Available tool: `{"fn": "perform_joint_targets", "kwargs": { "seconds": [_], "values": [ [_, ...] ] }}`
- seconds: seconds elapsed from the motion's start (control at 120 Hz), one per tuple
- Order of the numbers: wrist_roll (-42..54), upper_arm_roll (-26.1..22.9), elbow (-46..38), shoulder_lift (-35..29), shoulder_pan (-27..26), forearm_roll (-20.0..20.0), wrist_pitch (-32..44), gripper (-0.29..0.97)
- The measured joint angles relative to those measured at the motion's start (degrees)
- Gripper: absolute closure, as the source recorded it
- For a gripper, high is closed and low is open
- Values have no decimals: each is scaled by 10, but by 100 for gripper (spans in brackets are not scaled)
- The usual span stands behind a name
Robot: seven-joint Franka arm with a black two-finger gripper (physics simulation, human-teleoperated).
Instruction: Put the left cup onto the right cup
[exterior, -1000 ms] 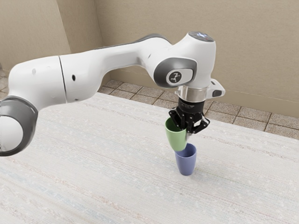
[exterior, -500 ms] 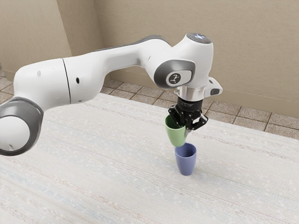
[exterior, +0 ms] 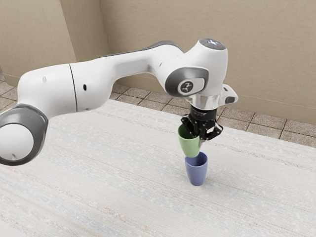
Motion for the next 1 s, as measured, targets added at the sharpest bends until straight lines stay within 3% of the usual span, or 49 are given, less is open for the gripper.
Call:
{"fn": "perform_joint_targets", "kwargs": {
  "seconds": [1.0],
  "values": [
    [-6, -4, -2, 6, -3, -6, 23, 79]
  ]
}}
